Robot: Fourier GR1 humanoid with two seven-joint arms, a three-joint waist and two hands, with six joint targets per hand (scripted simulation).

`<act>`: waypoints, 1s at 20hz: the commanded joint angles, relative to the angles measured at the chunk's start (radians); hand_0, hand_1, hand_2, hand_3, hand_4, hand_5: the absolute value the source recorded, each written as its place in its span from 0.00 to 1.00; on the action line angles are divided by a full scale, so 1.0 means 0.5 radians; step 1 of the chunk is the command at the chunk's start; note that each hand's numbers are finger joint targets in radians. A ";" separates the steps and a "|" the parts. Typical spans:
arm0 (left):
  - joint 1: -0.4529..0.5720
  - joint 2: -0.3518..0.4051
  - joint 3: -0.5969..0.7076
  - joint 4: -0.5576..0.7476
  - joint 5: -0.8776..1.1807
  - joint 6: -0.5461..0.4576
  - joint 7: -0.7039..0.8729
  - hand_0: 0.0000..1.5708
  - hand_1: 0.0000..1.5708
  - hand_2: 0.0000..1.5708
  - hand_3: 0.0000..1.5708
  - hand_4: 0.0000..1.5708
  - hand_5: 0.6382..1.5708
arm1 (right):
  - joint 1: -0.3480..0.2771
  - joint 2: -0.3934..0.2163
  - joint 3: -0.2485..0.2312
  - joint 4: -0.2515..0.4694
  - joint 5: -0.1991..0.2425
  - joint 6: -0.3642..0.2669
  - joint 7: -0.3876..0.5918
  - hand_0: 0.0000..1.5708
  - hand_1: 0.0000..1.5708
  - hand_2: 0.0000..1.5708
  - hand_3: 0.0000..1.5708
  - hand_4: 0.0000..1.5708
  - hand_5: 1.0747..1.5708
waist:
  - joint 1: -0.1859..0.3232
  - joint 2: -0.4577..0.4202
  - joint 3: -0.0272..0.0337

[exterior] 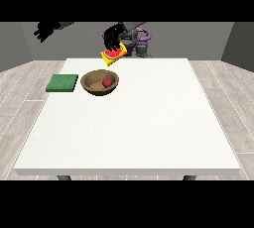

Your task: Pick the cup and pour the ball into the bowl, then pick the bowl and place it on the pad

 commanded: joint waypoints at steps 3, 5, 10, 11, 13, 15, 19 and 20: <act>0.102 0.146 0.202 -0.239 0.081 0.302 -0.053 0.20 0.20 0.95 0.98 0.70 1.00 | 0.009 -0.153 -0.132 0.077 -0.070 0.014 0.064 0.00 0.00 0.00 0.03 0.45 0.95 | 0.196 -0.033 -0.002; 0.073 0.128 0.451 -0.338 0.329 0.387 -0.123 0.51 0.51 1.00 1.00 0.74 0.99 | -0.028 -0.067 -0.115 0.046 -0.019 -0.096 -0.035 0.00 0.00 0.00 0.03 0.45 0.95 | 0.250 0.051 -0.005; 0.172 0.257 1.006 -0.668 0.994 0.572 -0.487 0.40 0.40 0.60 0.43 0.82 0.97 | 0.016 -0.037 -0.140 0.061 0.029 -0.230 -0.049 0.00 0.00 0.00 0.08 0.49 0.98 | 0.497 0.053 -0.022; 0.183 0.218 1.109 -0.736 1.135 0.590 -0.523 0.27 0.27 0.09 0.01 0.78 0.96 | 0.002 -0.038 -0.160 0.065 0.014 -0.254 -0.037 0.00 0.00 0.00 0.07 0.50 0.97 | 0.511 0.050 -0.024; 0.226 0.181 1.307 -0.847 1.426 0.566 -0.615 0.00 0.00 0.00 0.00 0.74 0.99 | -0.010 -0.032 -0.160 0.073 0.029 -0.287 -0.041 0.00 0.00 0.00 0.00 0.50 0.97 | 0.602 0.089 -0.032; 0.189 0.189 1.539 -0.921 1.728 0.458 -0.655 0.00 0.00 0.00 0.00 0.71 1.00 | 0.006 -0.021 -0.161 0.065 0.036 -0.313 -0.036 0.00 0.00 0.00 0.00 0.50 0.97 | 0.599 0.100 -0.030; 0.148 0.304 1.843 -1.040 2.240 0.073 -0.802 0.00 0.00 0.00 0.00 0.67 1.00 | 0.046 0.081 -0.187 0.135 0.022 -0.373 -0.113 0.00 0.00 0.00 0.00 0.50 0.98 | 0.720 0.211 -0.011; 0.184 0.330 1.902 -1.049 2.357 -0.028 -0.845 0.00 0.00 0.00 0.00 0.67 1.00 | 0.035 0.092 -0.154 0.104 0.065 -0.414 -0.106 0.00 0.00 0.00 0.00 0.48 0.98 | 0.758 0.198 -0.012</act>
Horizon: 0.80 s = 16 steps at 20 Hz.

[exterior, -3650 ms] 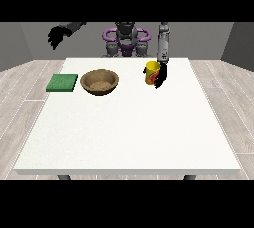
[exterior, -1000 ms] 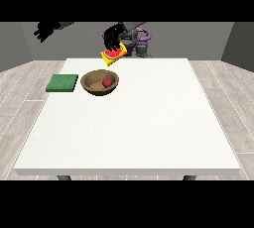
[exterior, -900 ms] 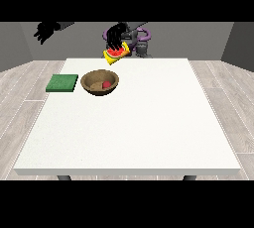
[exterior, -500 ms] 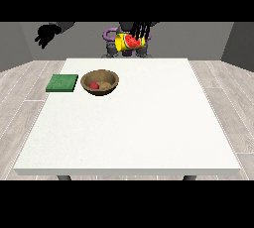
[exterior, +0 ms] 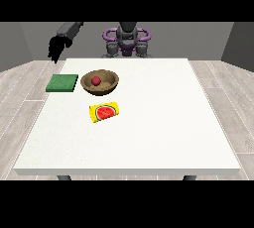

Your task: Pick the cup and pour the ball into the bowl, then pick the bowl and place it on the pad

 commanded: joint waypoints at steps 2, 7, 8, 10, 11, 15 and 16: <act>0.002 0.198 0.394 -0.095 0.611 -0.473 -0.152 0.00 0.00 0.00 0.00 0.67 0.99 | 0.017 0.105 -0.017 0.038 0.023 -0.108 -0.121 0.00 0.00 0.00 0.00 0.46 0.99 | 0.138 0.124 0.013; -0.077 0.444 0.556 -0.077 0.799 -0.709 -0.132 0.00 0.00 0.00 0.00 0.67 0.99 | -0.078 0.215 -0.020 0.206 0.007 -0.098 -0.353 0.00 0.00 0.00 0.00 0.47 0.99 | 0.145 0.337 0.019; -0.035 0.420 0.551 -0.137 0.862 -0.762 -0.114 0.00 0.00 0.00 0.00 0.67 0.98 | -0.101 0.160 -0.064 0.310 0.011 -0.112 -0.379 0.00 0.00 0.00 0.00 0.47 0.99 | 0.206 0.323 0.019; 0.041 0.535 0.613 -0.119 0.939 -0.891 -0.106 0.00 0.00 0.00 0.00 0.66 0.99 | -0.077 0.219 -0.055 0.356 -0.002 -0.087 -0.455 0.00 0.00 0.00 0.00 0.46 0.99 | 0.197 0.325 0.019; 0.139 0.485 0.560 -0.168 0.867 -0.809 -0.142 0.00 0.00 0.00 0.00 0.65 0.99 | -0.153 0.208 -0.005 0.424 0.026 -0.079 -0.432 0.00 0.00 0.00 0.00 0.45 0.99 | 0.136 0.303 0.019; 0.171 0.576 0.627 -0.255 0.975 -0.858 -0.078 0.00 0.00 0.00 0.00 0.63 0.97 | -0.256 0.119 -0.031 0.657 0.036 -0.010 -0.573 0.00 0.00 0.00 0.00 0.38 0.97 | 0.123 0.352 0.019; 0.173 0.742 0.762 -0.112 1.078 -1.016 -0.136 0.00 0.00 0.00 0.00 0.64 0.97 | -0.252 0.221 0.024 0.535 0.045 -0.100 -0.488 0.00 0.00 0.00 0.00 0.37 0.97 | 0.092 0.336 0.018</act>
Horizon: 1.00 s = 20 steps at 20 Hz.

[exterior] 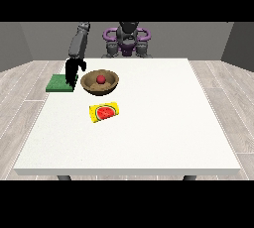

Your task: Pick the cup and pour the ball into the bowl, then pick the bowl and place it on the pad

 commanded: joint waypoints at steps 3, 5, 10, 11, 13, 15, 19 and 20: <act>0.057 0.127 0.069 -0.119 0.130 -0.067 0.069 0.00 0.00 0.00 0.00 0.64 0.96 | -0.104 0.017 0.015 0.311 0.032 0.057 -0.249 0.00 0.00 0.00 0.00 0.34 0.97 | -0.023 0.092 0.002; 0.095 0.161 0.105 -0.107 0.185 -0.111 0.033 0.00 0.00 0.00 0.00 0.65 0.96 | -0.238 -0.005 0.024 0.352 0.026 -0.007 -0.159 0.00 0.00 0.00 0.00 0.34 0.96 | -0.042 0.100 0.001; 0.125 0.217 0.138 -0.252 0.268 -0.133 0.065 0.00 0.00 0.00 0.00 0.65 0.96 | -0.266 -0.055 0.005 0.531 0.063 0.024 -0.388 0.00 0.00 0.00 0.00 0.30 0.95 | 0.019 0.234 0.002; 0.157 0.211 0.112 -0.290 0.263 -0.119 0.120 0.00 0.00 0.00 0.00 0.65 0.96 | -0.283 -0.045 -0.021 0.557 0.026 0.020 -0.378 0.00 0.00 0.00 0.00 0.30 0.96 | 0.000 0.183 0.002; 0.203 0.272 0.173 -0.192 0.261 -0.141 0.050 0.00 0.00 0.00 0.00 0.65 0.97 | -0.249 0.019 0.068 0.485 0.078 0.013 -0.353 0.00 0.00 0.00 0.00 0.28 0.95 | -0.085 0.143 0.000; 0.160 0.265 0.157 -0.270 0.287 -0.108 0.100 0.00 0.00 0.00 0.00 0.65 0.96 | -0.298 0.034 0.040 0.545 0.073 -0.018 -0.457 0.00 0.00 0.00 0.00 0.29 0.95 | -0.055 0.209 0.001; 0.111 0.240 0.119 -0.325 0.307 -0.092 0.129 0.00 0.00 0.00 0.00 0.65 0.96 | -0.396 0.083 0.052 0.549 0.076 -0.102 -0.384 0.00 0.00 0.00 0.00 0.29 0.96 | 0.009 0.241 0.001; 0.111 0.294 0.137 -0.275 0.344 -0.126 0.207 0.00 0.00 0.00 0.00 0.65 0.96 | -0.387 0.061 0.060 0.536 0.088 -0.111 -0.373 0.00 0.00 0.00 0.00 0.29 0.96 | -0.023 0.185 0.001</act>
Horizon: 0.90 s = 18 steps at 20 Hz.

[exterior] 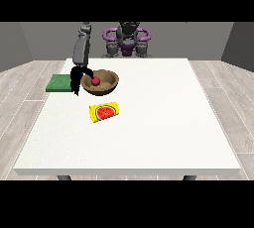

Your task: Pick the cup and pour the ball into the bowl, then pick the bowl and place it on the pad

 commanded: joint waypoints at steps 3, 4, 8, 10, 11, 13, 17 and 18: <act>0.088 0.099 0.082 0.043 0.050 -0.057 -0.070 0.00 0.00 0.00 0.00 0.65 0.97 | -0.157 0.111 0.043 0.077 0.000 -0.094 0.037 0.00 0.00 0.00 0.00 0.30 0.95 | 0.001 0.019 0.039; 0.061 0.132 0.119 0.037 0.121 -0.077 -0.024 0.00 0.00 0.00 0.00 0.65 0.97 | -0.152 0.067 -0.014 0.138 -0.038 -0.092 0.030 0.00 0.00 0.00 0.00 0.32 0.97 | 0.018 0.069 0.040; 0.029 0.129 0.135 -0.005 0.149 -0.100 -0.065 0.00 0.00 0.00 0.00 0.65 0.96 | 0.079 -0.036 -0.014 0.254 0.080 -0.364 0.131 1.00 1.00 1.00 0.50 0.54 0.83 | 0.068 0.193 0.037; -0.016 0.128 0.091 -0.080 0.153 -0.061 0.040 0.00 0.00 0.00 0.00 0.65 0.96 | 0.117 -0.084 0.014 0.274 0.141 -0.440 0.123 1.00 1.00 1.00 1.00 0.60 0.80 | 0.090 0.146 0.041; -0.059 0.159 0.116 -0.006 0.180 -0.093 0.019 0.00 0.00 0.00 0.00 0.67 0.95 | 0.038 -0.104 0.028 0.234 0.150 -0.486 0.155 1.00 1.00 1.00 1.00 0.58 0.81 | 0.079 0.223 0.037; 0.033 0.153 0.140 -0.012 0.190 -0.138 -0.032 0.00 0.00 0.00 0.00 0.70 0.94 | 0.169 -0.153 0.049 0.213 0.181 -0.501 0.154 1.00 1.00 1.00 0.98 0.59 0.88 | 0.109 0.172 0.033; 0.032 0.158 0.145 0.036 0.221 -0.143 0.010 0.00 0.00 0.00 0.00 0.74 0.95 | 0.137 -0.259 0.080 0.143 0.207 -0.616 0.288 1.00 1.00 1.00 0.82 0.63 0.94 | 0.108 0.082 0.032; 0.058 0.163 0.152 0.095 0.171 -0.118 -0.019 0.00 0.00 0.00 0.00 0.74 0.96 | 0.122 -0.258 0.128 0.091 0.231 -0.633 0.351 1.00 1.00 1.00 0.79 0.64 0.95 | 0.059 0.056 0.029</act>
